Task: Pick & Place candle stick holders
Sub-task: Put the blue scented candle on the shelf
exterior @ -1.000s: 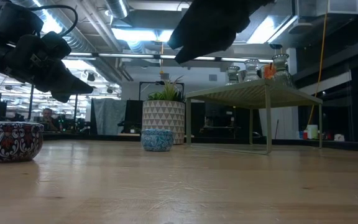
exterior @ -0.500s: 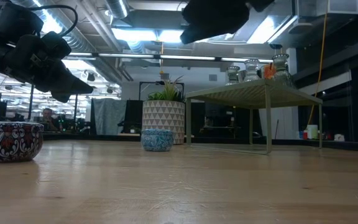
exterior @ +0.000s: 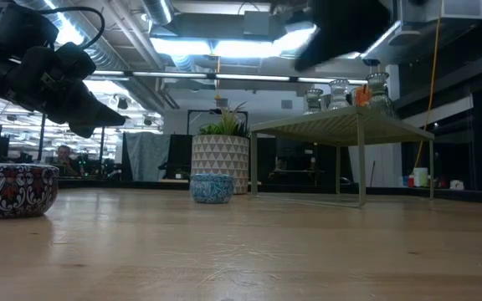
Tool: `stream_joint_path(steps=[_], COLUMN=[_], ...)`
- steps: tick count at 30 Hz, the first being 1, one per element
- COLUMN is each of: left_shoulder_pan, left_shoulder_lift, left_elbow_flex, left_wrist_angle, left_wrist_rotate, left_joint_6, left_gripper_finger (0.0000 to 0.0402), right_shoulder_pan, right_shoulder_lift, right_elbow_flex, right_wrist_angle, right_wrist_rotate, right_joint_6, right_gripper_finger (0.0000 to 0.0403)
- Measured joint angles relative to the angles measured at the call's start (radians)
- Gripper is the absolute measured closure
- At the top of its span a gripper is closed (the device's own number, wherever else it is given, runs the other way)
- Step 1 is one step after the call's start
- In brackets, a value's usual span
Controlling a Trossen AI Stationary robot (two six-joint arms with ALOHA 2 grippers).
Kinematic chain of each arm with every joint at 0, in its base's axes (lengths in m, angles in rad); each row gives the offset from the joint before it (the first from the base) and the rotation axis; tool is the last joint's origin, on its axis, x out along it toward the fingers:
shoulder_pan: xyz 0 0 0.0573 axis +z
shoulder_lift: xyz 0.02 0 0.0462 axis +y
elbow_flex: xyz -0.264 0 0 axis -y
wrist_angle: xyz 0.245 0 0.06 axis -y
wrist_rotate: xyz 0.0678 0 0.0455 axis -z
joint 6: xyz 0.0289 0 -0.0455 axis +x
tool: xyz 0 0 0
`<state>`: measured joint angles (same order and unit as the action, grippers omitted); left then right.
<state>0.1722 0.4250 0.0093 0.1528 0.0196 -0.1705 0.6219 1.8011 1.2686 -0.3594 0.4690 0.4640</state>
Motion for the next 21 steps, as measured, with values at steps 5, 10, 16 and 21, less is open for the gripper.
stream_joint_path(steps=[5, 10, 16, 21], left_shoulder_pan=[0.0, 0.0, 0.0, 0.0], left_shoulder_lift=[0.0, 0.0, 0.0, 0.0], left_elbow_flex=[0.0, 0.0, 0.0, 0.0], left_wrist_angle=[0.0, 0.0, 0.0, 0.0], left_wrist_rotate=[0.0, 0.0, 0.0, 0.0], left_joint_6=[0.0, 0.0, 0.0, 0.0], left_gripper_finger=[0.0393, 0.0396, 0.0395, 0.0394], right_shoulder_pan=[0.041, 0.054, 0.054, 0.068], right_shoulder_lift=[0.0, 0.0, 0.0, 0.051], right_elbow_flex=[0.0, 0.0, 0.0, 0.0], right_wrist_angle=[-0.084, -0.063, 0.018, 0.111], right_wrist_rotate=[-0.001, 0.036, 0.097, 0.085], right_joint_6=[0.209, 0.337, 0.366, 0.366], right_gripper_finger=[0.005, 0.005, 0.005, 0.005])
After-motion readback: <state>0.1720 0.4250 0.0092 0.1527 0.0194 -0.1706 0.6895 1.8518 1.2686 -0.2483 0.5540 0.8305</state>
